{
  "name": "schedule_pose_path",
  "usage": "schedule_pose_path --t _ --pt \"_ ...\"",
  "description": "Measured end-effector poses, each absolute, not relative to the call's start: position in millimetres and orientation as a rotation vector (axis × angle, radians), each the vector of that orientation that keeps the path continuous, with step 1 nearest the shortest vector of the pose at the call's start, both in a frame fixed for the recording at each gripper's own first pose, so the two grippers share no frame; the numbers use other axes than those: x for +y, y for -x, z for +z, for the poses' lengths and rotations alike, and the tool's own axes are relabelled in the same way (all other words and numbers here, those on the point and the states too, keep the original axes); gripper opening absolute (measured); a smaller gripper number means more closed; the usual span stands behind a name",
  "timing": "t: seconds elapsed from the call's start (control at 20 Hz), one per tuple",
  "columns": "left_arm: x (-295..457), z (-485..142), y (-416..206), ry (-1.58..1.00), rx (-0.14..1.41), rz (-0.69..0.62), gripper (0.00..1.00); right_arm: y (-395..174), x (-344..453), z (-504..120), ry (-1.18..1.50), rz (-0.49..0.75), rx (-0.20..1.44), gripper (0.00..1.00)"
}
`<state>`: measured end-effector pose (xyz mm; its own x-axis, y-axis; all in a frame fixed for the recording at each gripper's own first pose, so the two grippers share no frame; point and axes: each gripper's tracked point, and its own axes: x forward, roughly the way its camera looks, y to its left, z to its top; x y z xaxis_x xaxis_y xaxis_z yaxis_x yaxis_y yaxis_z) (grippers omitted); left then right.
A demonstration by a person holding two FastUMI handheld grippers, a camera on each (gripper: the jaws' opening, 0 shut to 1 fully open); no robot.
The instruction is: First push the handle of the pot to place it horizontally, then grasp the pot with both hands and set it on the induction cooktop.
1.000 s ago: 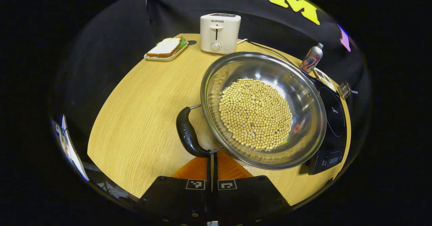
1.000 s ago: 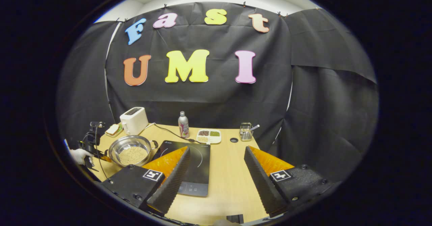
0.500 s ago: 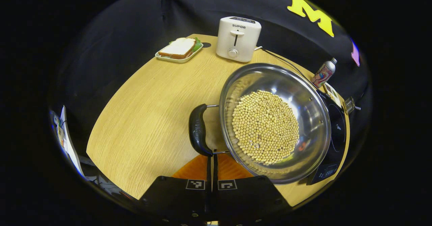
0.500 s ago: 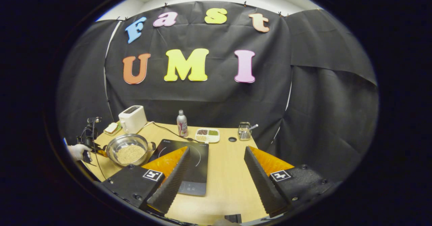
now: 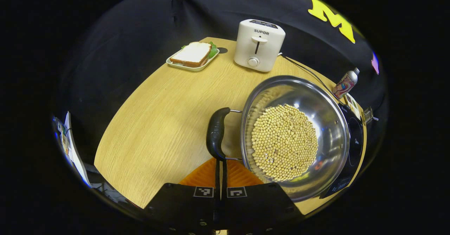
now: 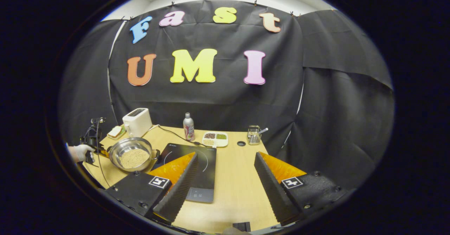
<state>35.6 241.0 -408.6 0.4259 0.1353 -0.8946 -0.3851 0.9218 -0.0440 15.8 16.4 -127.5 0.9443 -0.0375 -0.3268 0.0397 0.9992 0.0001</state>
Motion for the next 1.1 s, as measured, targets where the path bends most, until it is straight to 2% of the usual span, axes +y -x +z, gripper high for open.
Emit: schedule_pose_path --t 0.05,0.1,0.15,0.2,0.25,0.3,0.6,0.65,0.7,0.85,0.9,0.95,1.05,1.1 --pt "243 -408 -39 0.254 1.084 0.336 0.0 -16 16 -128 -0.005 -0.042 0.334 1.0" --pt "243 -408 -40 0.252 1.082 0.341 0.1 -17 16 -127 -0.003 -0.045 0.333 1.0" --pt "243 -407 -43 0.253 1.082 0.343 0.0 -17 15 -126 -0.001 -0.048 0.332 1.0" --pt "243 -406 -46 0.252 1.081 0.345 0.0 -17 15 -126 0.001 -0.051 0.332 1.0" --pt "246 -405 -47 0.249 1.082 0.346 0.1 -17 15 -128 0.002 -0.055 0.337 1.0" --pt "247 -408 -48 0.244 1.084 0.346 0.0 -17 16 -128 0.0 -0.058 0.339 1.0" --pt "253 -409 -56 0.23 1.093 0.34 0.0 -22 27 -133 0.005 -0.046 0.354 1.0" --pt "254 -409 -57 0.226 1.096 0.339 0.1 -22 28 -135 0.008 -0.046 0.356 1.0" --pt "255 -408 -58 0.223 1.095 0.337 0.0 -23 30 -135 0.01 -0.043 0.356 1.0" --pt "256 -410 -61 0.218 1.099 0.333 0.0 -27 36 -136 0.016 -0.035 0.361 1.0" --pt "257 -409 -60 0.213 1.102 0.332 0.1 -28 38 -137 0.019 -0.037 0.362 1.0" --pt "257 -409 -61 0.207 1.096 0.322 0.0 -30 39 -138 0.023 -0.039 0.362 1.0" --pt "263 -408 -59 0.18 1.085 0.322 0.0 -37 46 -144 0.028 -0.043 0.376 1.0" --pt "266 -407 -58 0.167 1.083 0.317 0.1 -40 51 -148 0.025 -0.039 0.389 1.0"
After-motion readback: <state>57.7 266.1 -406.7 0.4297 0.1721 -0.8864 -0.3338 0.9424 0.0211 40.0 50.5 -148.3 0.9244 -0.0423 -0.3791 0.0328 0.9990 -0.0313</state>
